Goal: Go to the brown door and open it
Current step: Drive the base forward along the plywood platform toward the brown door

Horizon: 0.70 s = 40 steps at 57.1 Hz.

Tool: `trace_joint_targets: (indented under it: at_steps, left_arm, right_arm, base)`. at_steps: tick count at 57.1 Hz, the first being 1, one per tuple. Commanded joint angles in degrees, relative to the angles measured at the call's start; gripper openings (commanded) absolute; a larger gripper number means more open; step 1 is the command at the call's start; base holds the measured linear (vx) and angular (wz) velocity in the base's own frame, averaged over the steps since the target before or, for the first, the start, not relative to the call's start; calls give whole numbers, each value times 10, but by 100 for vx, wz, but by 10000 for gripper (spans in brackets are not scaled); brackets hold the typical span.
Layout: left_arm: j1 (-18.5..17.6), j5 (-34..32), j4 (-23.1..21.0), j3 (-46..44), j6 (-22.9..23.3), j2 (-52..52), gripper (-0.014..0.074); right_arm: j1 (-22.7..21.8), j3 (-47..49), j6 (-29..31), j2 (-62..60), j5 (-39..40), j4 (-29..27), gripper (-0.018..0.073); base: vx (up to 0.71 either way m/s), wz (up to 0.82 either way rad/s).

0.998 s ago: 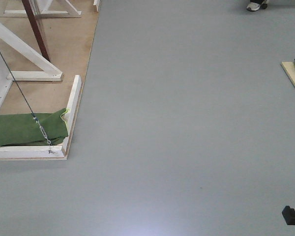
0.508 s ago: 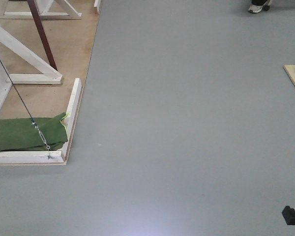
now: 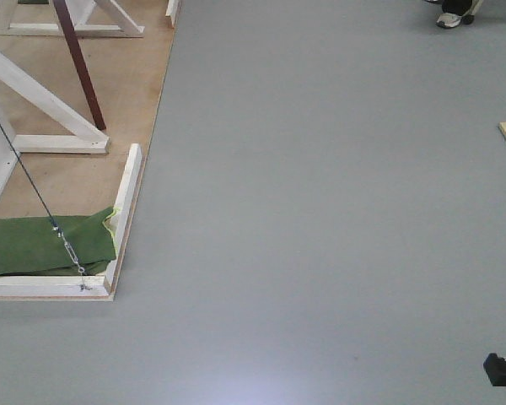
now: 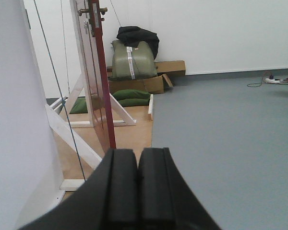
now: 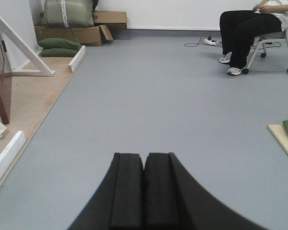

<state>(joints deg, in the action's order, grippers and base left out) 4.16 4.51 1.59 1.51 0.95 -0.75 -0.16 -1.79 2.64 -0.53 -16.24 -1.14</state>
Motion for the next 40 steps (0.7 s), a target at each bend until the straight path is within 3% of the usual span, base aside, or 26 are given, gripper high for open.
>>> trace_joint_targets:
  at_steps: [1,40]
  left_arm:
    - [0,-45,-2,-9,4,-7,-4]
    - [0,-45,-2,-9,4,-7,-4]
  right_arm:
    - [-1,-3,3,-8,47,4,0]
    - [-1,-3,3,-8,47,4,0]
  base:
    - [12,-6]
    - [17,-15]
